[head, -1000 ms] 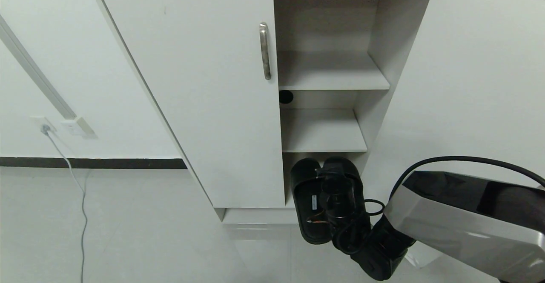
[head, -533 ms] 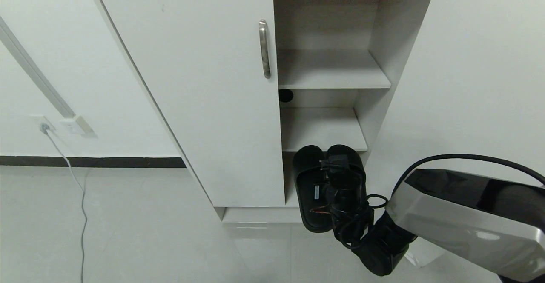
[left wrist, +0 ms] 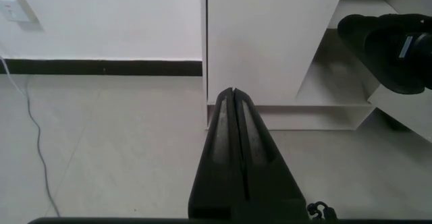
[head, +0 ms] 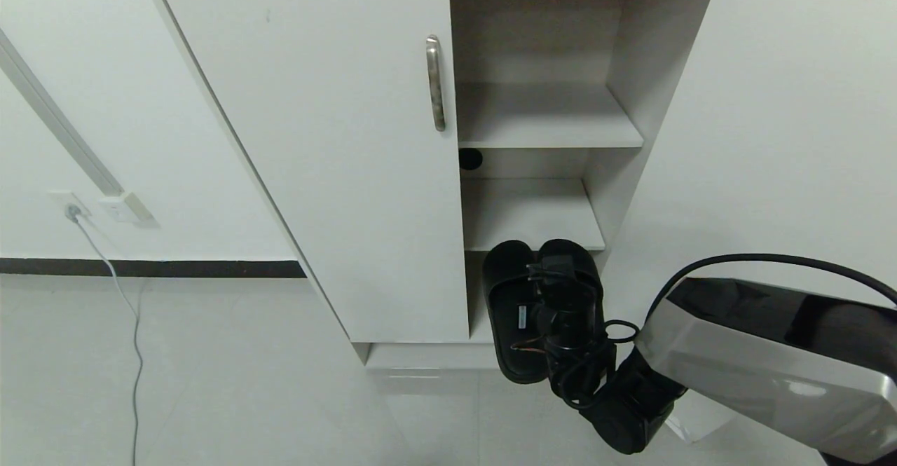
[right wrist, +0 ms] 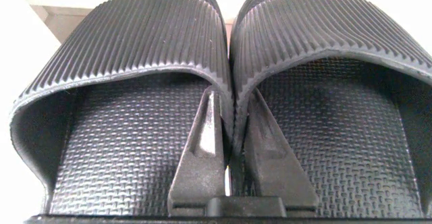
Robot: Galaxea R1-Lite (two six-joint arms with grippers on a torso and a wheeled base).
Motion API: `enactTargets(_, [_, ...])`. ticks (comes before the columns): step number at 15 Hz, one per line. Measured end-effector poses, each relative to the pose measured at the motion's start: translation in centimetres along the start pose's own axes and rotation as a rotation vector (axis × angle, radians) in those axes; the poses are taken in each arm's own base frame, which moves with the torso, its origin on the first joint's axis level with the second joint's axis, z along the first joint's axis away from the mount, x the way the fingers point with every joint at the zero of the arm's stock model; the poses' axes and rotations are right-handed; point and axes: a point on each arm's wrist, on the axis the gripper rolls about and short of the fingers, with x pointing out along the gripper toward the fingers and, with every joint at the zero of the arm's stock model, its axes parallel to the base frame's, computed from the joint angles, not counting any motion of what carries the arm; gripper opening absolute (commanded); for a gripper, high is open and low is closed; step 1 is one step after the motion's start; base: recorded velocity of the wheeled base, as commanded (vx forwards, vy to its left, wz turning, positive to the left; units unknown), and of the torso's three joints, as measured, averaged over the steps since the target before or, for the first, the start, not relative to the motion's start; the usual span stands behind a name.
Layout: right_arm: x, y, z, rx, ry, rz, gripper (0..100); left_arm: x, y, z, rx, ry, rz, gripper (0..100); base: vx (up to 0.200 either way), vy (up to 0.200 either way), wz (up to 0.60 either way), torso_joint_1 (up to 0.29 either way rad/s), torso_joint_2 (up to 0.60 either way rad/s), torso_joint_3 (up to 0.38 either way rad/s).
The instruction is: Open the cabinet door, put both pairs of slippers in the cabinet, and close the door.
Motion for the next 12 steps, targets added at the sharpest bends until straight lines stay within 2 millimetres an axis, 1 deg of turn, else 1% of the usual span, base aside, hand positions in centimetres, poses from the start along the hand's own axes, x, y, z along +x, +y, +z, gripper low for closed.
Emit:
enactTargets(8, [0.20, -0.15, 0.12, 0.003, -0.004, -0.004, 0, 0.00, 0.00, 0.00, 0.002, 0.000, 0.000, 0, 0.200, 0.000, 0.00, 0.007, 0.00, 0.002])
enactTargets(12, [0.61, -0.64, 0.09, 0.009, -0.003, 0.007, 0, 0.00, 0.00, 0.00, 0.004, 0.000, 0.000, 0, 0.000, 0.000, 0.00, 0.000, 0.00, 0.000])
